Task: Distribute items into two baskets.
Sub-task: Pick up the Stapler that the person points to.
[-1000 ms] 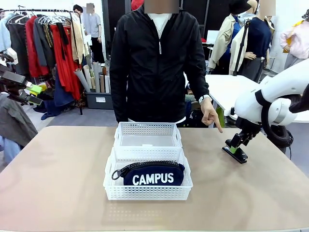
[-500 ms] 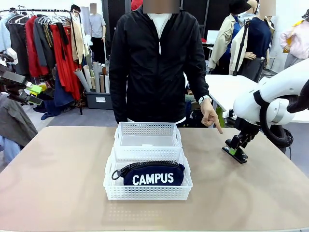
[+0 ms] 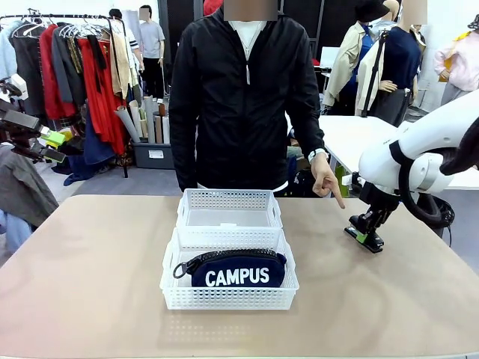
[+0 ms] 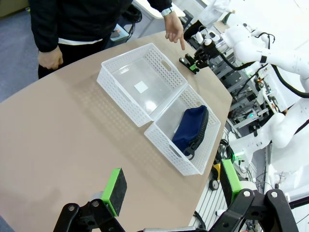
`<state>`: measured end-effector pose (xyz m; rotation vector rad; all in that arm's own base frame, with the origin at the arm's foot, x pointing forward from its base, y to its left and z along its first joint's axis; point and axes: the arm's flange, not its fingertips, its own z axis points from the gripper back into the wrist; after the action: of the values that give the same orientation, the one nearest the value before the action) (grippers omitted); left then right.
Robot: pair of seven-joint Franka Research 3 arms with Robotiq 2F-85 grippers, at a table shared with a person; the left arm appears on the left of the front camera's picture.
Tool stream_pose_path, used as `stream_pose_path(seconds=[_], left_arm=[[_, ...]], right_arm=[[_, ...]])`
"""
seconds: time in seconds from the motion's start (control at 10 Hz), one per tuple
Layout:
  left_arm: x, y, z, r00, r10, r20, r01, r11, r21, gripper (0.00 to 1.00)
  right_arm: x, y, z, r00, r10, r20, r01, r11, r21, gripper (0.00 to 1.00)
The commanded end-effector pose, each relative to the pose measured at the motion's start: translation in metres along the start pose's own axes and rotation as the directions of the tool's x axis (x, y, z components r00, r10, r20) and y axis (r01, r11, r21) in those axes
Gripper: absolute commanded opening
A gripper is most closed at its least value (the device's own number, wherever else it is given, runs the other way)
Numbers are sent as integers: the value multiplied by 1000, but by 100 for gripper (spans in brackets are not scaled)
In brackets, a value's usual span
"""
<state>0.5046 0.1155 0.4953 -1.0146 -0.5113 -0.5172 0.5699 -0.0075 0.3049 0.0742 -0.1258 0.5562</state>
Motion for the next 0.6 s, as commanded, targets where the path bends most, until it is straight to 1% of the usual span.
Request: stream_pose_path(seconds=[0.0, 0.1, 0.2, 0.3, 0.4, 0.5], left_arm=[[0, -1, 1, 1000, 0, 3, 0, 1000, 2, 100], [0, -1, 1, 1000, 0, 3, 0, 1000, 2, 100], [0, -1, 1, 1000, 0, 3, 0, 1000, 2, 100], [0, -1, 1, 1000, 0, 3, 0, 1000, 2, 100], [0, -1, 1, 1000, 0, 3, 0, 1000, 2, 100], [0, -1, 1, 1000, 0, 3, 0, 1000, 2, 100]], right_arm=[[7, -4, 2, 1000, 6, -21, -6, 1000, -6, 14], [7, -5, 1, 1000, 2, -23, -3, 1000, -12, 0], [6, -5, 3, 999, -16, -28, 16, 1000, -1, 0], [5, -4, 8, 999, -7, -48, 7, 1000, 4, 0], [1, -3, 1, 1000, -3, -2, 3, 1000, 2, 0], [1, -3, 1, 1000, -3, -2, 3, 1000, 2, 0]])
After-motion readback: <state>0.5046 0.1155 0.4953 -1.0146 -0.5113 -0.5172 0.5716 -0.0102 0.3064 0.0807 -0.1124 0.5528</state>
